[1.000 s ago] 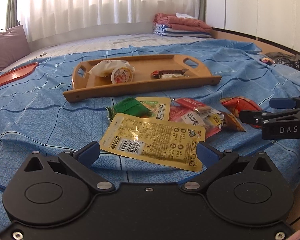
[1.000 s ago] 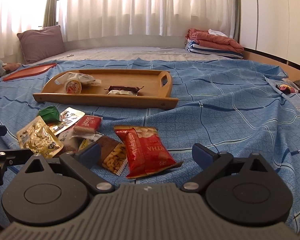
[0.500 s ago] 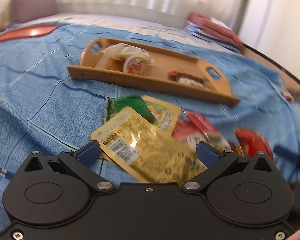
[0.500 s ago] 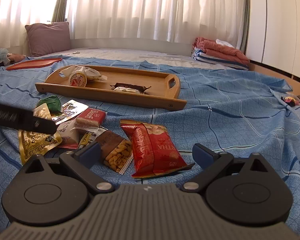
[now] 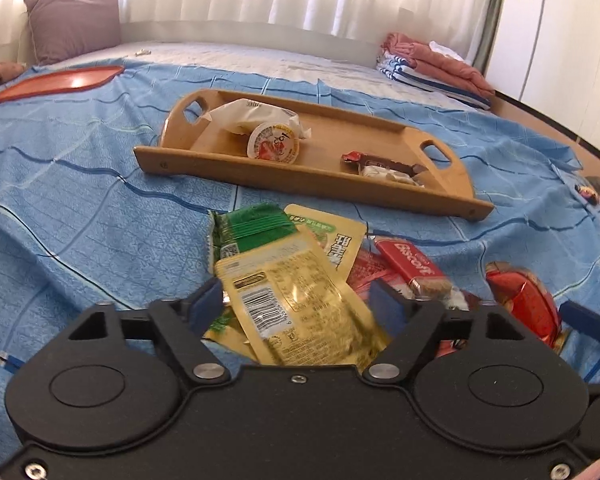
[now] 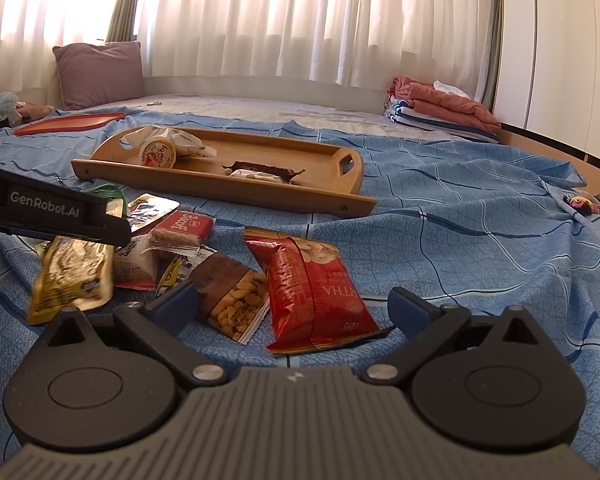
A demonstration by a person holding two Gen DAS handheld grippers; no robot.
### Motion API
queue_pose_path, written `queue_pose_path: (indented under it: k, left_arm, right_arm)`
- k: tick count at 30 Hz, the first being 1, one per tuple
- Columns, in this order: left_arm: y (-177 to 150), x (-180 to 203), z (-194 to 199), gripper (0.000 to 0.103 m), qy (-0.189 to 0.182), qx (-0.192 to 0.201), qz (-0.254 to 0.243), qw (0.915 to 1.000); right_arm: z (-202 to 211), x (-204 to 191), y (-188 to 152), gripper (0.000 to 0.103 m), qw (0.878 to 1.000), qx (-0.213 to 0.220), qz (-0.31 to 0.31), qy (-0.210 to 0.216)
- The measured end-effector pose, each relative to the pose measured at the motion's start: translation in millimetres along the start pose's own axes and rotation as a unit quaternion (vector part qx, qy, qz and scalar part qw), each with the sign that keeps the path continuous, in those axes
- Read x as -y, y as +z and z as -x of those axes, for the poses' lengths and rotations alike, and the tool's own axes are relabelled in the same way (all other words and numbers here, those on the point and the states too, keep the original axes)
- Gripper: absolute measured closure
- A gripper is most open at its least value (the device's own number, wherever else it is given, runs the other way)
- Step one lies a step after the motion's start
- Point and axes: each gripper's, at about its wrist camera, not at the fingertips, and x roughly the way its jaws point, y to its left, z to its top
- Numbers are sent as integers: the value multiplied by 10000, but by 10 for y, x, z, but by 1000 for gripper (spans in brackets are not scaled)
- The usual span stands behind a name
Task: Organize snacks
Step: 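Grasp the yellow snack packet with the left gripper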
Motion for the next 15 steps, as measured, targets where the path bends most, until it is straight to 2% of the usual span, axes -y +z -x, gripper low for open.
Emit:
queue_pose_path:
  k: [4,9,11,15]
  left_arm:
    - [-37,18,58,38,-43,-22,-297,9995]
    - [-101,35,169,37,-132,-93,-679,9976]
    - [-129,52,214,36,4,-151,-652,9978]
    - [-205,129,293,26,211,-200,-608,9977]
  right_arm:
    - [-3,3,-4,0,10000,-3,-28,3]
    - [-5,-3,-4,0,10000,-39,-25,1]
    - [-4,-19,-6,0,10000,-51,-13,-16]
    - [8,-29,-8,0,10000,-39,-60,-56]
